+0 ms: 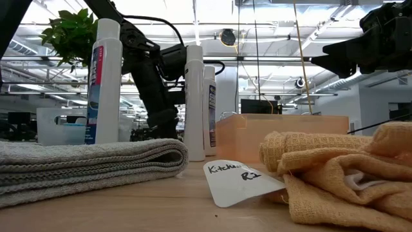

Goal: Pick & Place Kitchen Items
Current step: Put the blue sponge into the white bin, then put the green microfiber cloth into the orange bin

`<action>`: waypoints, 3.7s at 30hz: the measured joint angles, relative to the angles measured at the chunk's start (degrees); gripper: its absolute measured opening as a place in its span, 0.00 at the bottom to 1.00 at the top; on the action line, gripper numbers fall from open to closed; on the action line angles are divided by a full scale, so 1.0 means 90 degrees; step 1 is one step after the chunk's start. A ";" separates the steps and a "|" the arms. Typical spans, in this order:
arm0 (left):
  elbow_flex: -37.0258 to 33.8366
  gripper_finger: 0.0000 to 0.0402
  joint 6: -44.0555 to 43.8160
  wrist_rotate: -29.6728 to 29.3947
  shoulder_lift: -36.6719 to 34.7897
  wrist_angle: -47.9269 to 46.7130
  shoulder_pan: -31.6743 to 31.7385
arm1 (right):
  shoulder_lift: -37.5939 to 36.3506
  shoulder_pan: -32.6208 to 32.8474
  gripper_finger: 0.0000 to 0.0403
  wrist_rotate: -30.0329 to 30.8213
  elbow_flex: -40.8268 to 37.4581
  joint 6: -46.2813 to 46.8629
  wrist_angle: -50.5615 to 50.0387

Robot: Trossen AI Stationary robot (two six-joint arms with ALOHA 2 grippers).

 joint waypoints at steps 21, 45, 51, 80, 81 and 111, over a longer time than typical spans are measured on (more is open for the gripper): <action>-0.0026 0.00 0.0105 -0.0995 -0.1492 -0.0409 -0.0047 | 0.0002 0.0001 0.69 0.0002 -0.0002 0.0001 0.0000; -0.0012 0.00 -0.3321 -0.2927 -0.3791 -0.4998 -0.1717 | 0.0002 0.0001 0.69 0.0002 -0.0002 0.0000 0.0000; -0.0339 0.00 -0.4153 -0.2960 -0.3793 -0.5165 -0.2298 | 0.0002 0.0001 0.69 0.0001 -0.0001 0.0002 0.0000; -0.2110 0.20 -0.3760 -0.1796 -0.3801 -0.2905 -0.2076 | 0.0002 0.0002 0.69 0.0002 -0.0001 0.0002 0.0000; -0.2110 0.22 -0.3754 -0.1794 -0.3801 -0.2905 -0.2045 | 0.0002 0.0002 0.69 0.0002 -0.0002 0.0000 0.0000; -0.1824 0.27 -0.3643 -0.1778 -0.5435 -0.2570 -0.1607 | 0.0002 0.0000 0.69 0.0002 0.0000 0.0000 0.0000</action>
